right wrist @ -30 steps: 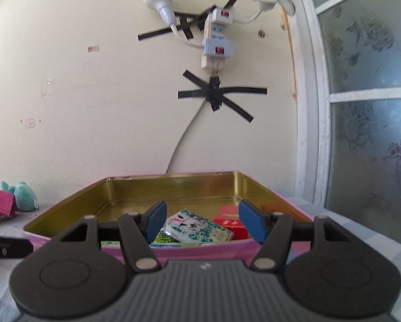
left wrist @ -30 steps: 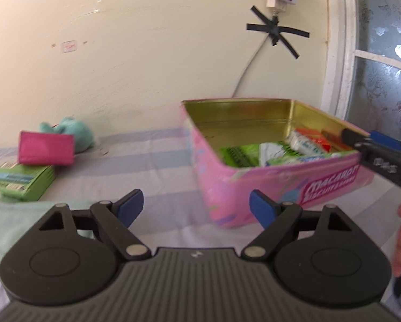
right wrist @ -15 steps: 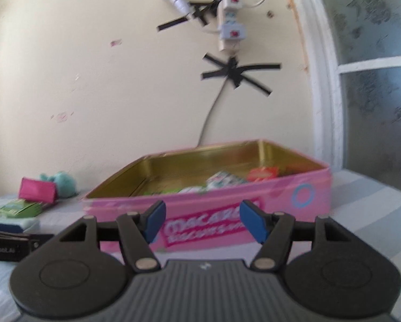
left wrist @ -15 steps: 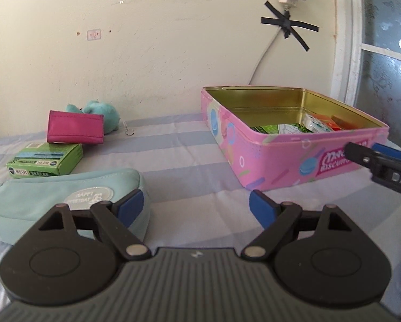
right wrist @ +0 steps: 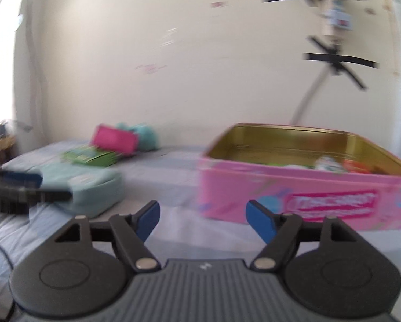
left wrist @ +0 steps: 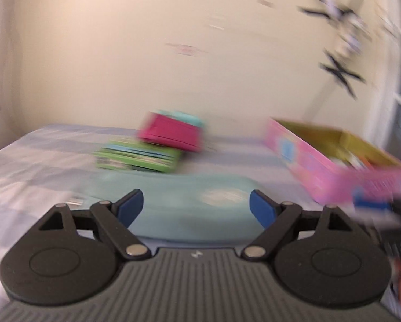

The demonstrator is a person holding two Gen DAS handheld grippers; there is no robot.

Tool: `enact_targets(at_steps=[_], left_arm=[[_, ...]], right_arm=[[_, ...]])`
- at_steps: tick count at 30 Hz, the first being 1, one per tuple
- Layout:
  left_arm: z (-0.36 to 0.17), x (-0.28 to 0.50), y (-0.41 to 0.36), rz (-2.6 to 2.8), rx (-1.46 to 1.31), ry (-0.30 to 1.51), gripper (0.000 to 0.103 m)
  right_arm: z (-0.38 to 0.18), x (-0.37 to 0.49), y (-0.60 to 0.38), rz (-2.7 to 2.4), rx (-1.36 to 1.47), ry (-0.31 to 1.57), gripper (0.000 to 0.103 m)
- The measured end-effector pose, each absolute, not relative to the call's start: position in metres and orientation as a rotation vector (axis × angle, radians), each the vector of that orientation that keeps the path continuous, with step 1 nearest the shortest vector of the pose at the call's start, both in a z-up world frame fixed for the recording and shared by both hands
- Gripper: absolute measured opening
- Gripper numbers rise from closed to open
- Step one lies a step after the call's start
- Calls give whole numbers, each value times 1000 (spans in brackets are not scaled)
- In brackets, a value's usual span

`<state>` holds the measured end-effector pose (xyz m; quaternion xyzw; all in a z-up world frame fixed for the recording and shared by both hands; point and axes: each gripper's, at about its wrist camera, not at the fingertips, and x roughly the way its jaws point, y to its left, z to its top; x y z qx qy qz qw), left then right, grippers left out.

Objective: Organize objects

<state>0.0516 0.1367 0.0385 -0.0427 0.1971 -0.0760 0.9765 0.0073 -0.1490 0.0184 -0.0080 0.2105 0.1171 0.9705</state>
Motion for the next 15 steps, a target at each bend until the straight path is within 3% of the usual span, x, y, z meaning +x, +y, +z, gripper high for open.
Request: enact_targets(at_steps=[7, 9, 11, 15], left_arm=[[35, 103, 206, -68, -263, 510, 89], [26, 117, 215, -130, -332, 553, 95], [19, 127, 218, -191, -395, 578, 98], [10, 136, 200, -194, -311, 592, 99]], right_arm=[[17, 36, -90, 475, -34, 557, 79], [18, 47, -75, 499, -67, 570, 82], [18, 57, -62, 521, -91, 581, 94], [12, 81, -42, 537, -126, 614, 95]])
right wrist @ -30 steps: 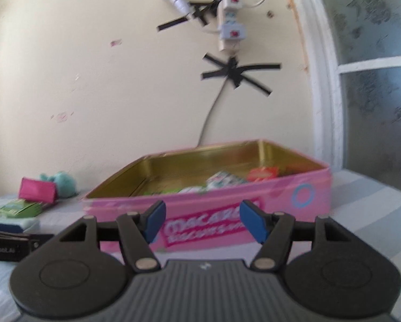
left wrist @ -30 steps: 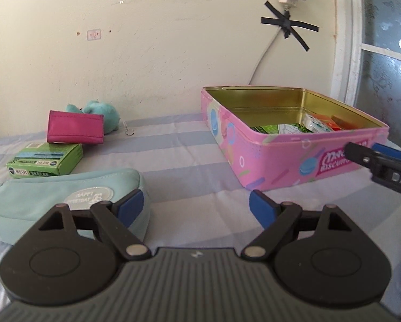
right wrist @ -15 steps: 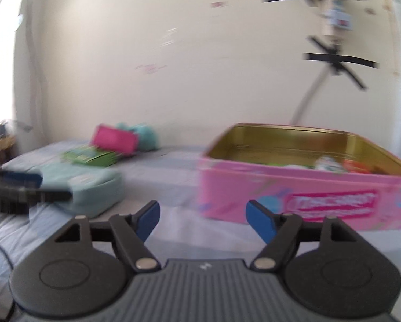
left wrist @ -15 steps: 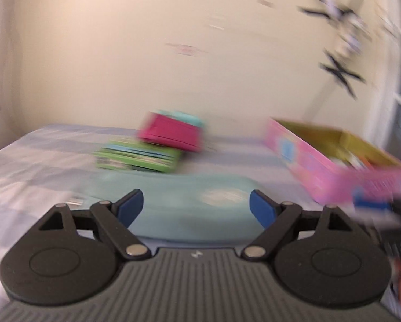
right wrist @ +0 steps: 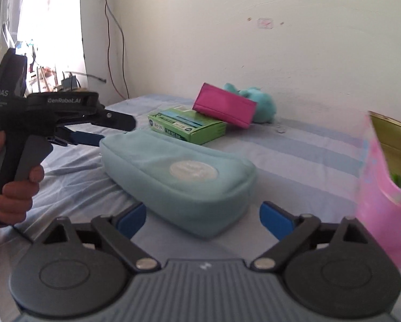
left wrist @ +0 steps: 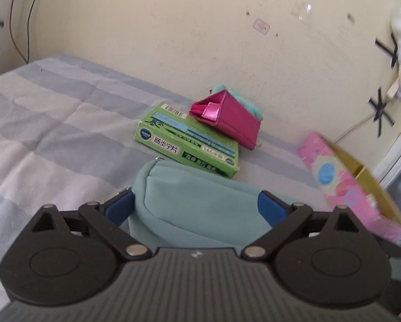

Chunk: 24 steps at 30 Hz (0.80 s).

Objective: Organize objects
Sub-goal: 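Grasp the teal pouch with the left gripper while the right gripper grasps its other end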

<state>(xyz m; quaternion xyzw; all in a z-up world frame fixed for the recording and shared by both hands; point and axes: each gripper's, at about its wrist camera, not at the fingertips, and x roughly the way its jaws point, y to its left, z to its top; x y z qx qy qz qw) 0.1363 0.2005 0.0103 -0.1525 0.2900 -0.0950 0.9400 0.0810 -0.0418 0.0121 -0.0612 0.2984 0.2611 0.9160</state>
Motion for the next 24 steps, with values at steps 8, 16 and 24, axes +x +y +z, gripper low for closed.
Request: enact_targets(at_steps=[8, 16, 24], left_arm=[[10, 121, 169, -173, -159, 578, 91], [8, 81, 126, -260, -80, 560, 91], [33, 64, 65, -368, -29, 500, 90]], right_arm=[[-1, 107, -47, 540, -3, 686, 91], [0, 64, -85, 516, -21, 679, 89], [3, 8, -148, 417, 43, 597, 89]])
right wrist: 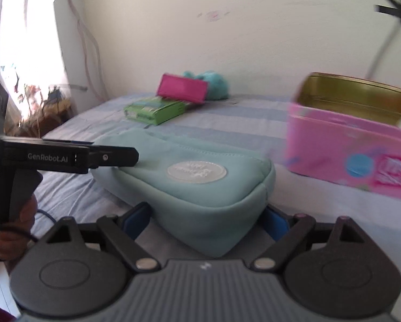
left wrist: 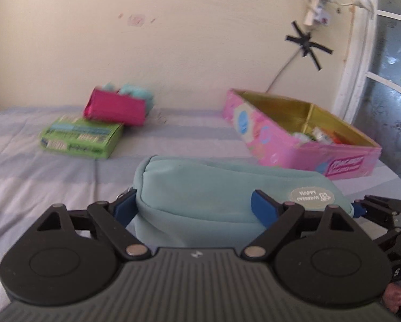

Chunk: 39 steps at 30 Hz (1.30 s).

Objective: Organize objects
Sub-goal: 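Grasp the teal pouch with the left gripper while the right gripper grasps its other end, then lower the teal pouch into the pink tin with both grippers and release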

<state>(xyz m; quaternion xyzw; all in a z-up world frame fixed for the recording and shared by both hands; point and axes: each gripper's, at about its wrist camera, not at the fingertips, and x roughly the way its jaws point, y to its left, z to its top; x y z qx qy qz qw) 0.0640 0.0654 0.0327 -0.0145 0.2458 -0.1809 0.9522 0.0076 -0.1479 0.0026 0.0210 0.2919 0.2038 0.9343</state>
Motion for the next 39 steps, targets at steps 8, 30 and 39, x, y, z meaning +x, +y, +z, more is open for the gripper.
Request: enact_targets(at_steps=[8, 30, 39], left_arm=[[84, 85, -10, -458, 23, 354, 90], [58, 200, -191, -395, 166, 413, 92], [61, 186, -203, -352, 283, 339, 92]], right_arm=[[45, -11, -208, 287, 74, 388, 89], [30, 126, -333, -56, 1, 379, 91], [30, 114, -321, -39, -49, 349, 91]])
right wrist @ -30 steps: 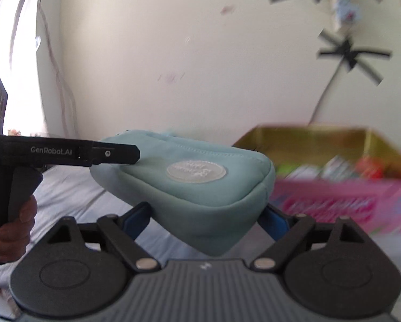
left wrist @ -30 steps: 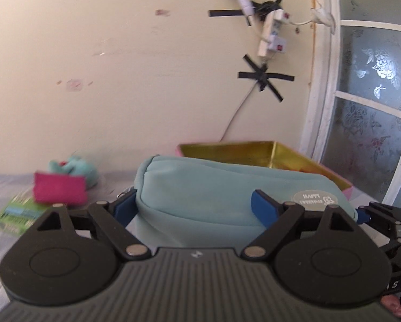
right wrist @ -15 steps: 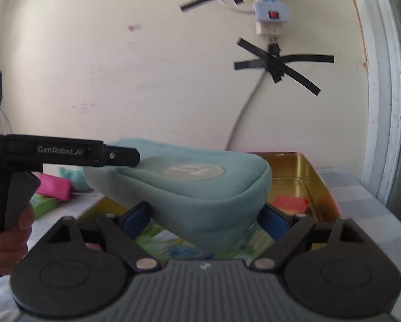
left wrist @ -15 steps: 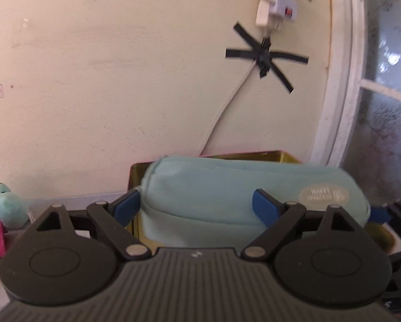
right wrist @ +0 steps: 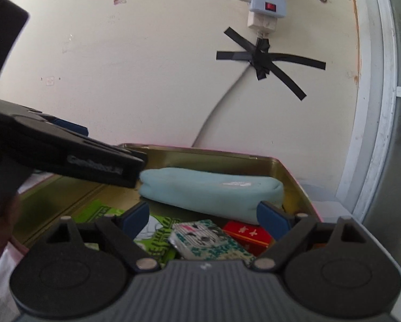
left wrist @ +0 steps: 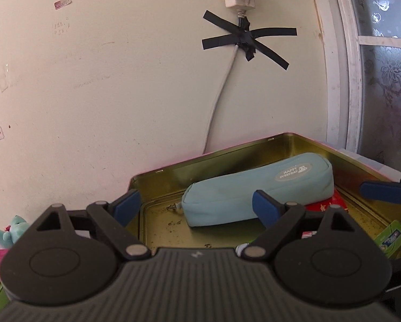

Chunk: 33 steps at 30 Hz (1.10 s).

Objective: Organize objects
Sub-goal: 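Lower the teal pouch into the pink tin with both grippers and release, then move both grippers back toward the pink wallet and green box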

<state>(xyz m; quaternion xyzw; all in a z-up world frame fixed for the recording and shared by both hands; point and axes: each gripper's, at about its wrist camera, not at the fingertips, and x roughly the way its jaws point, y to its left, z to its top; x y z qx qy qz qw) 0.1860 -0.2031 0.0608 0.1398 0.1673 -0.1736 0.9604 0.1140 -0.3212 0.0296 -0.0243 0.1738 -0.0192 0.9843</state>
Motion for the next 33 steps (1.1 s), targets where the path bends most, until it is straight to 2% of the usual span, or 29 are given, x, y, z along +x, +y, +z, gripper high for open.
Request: enact_targets(at_steps=[10, 25, 33], left_arm=[[61, 182, -208, -332, 303, 361, 92], [64, 174, -203, -310, 298, 369, 92], [76, 150, -175, -296, 262, 343, 92]], right_arm=[[32, 108, -339, -44, 65, 348, 91], [35, 106, -343, -51, 75, 330, 91], [41, 75, -333, -47, 135, 232, 91]])
